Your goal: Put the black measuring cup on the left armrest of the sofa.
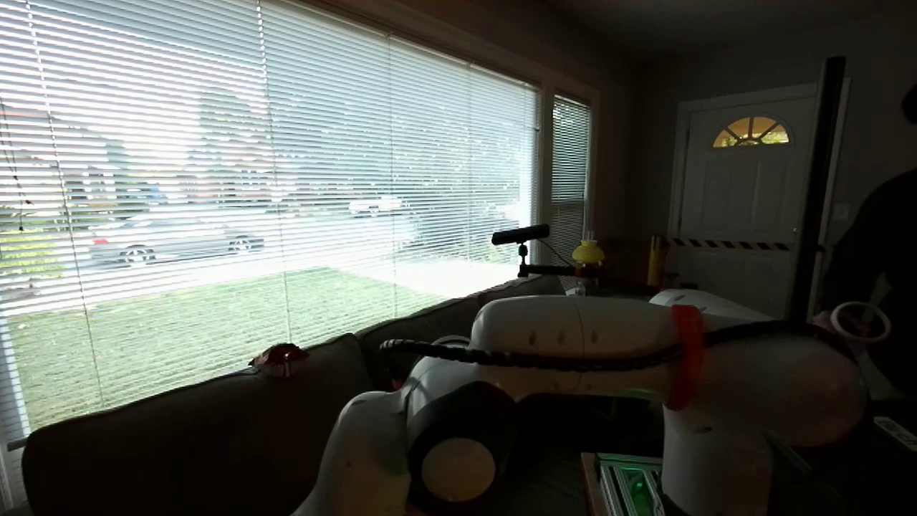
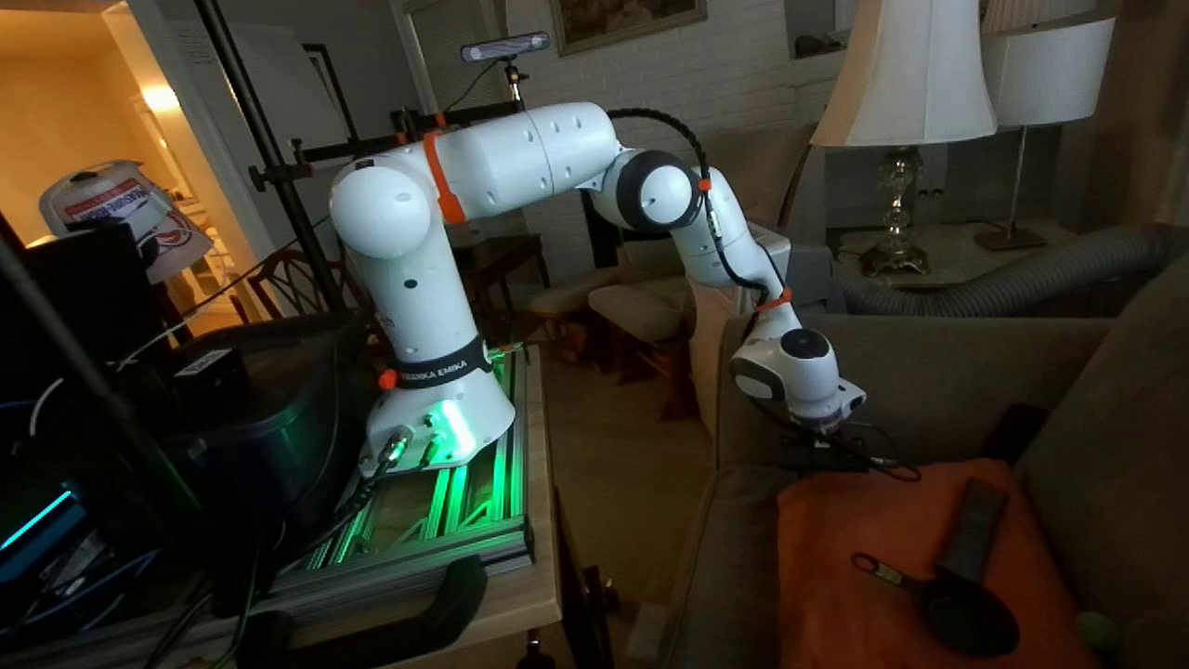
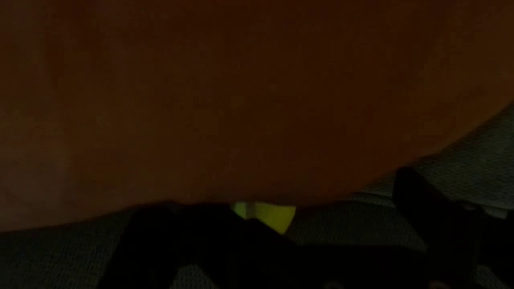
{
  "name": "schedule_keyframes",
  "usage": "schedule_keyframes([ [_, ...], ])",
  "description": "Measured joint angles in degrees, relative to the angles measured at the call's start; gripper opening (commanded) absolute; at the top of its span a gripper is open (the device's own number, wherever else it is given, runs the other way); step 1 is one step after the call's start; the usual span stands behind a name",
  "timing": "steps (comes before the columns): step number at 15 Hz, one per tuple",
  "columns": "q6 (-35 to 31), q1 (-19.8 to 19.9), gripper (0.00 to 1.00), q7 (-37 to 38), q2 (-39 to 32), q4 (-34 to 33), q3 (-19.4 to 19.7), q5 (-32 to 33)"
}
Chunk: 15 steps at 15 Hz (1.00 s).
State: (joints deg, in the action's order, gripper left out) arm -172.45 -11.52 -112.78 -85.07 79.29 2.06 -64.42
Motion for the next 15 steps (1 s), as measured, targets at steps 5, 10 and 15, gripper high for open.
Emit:
schedule_keyframes([
  [5,-1.77,0.49,0.74,0.05,0.12,-1.18,-0.66,1.28],
  [10,-2.84,1.16,0.45,0.05,0.11,-1.55,-1.24,1.76],
  [15,-2.95,1.52,0.08,0.55,0.11,-1.54,-1.33,1.76],
])
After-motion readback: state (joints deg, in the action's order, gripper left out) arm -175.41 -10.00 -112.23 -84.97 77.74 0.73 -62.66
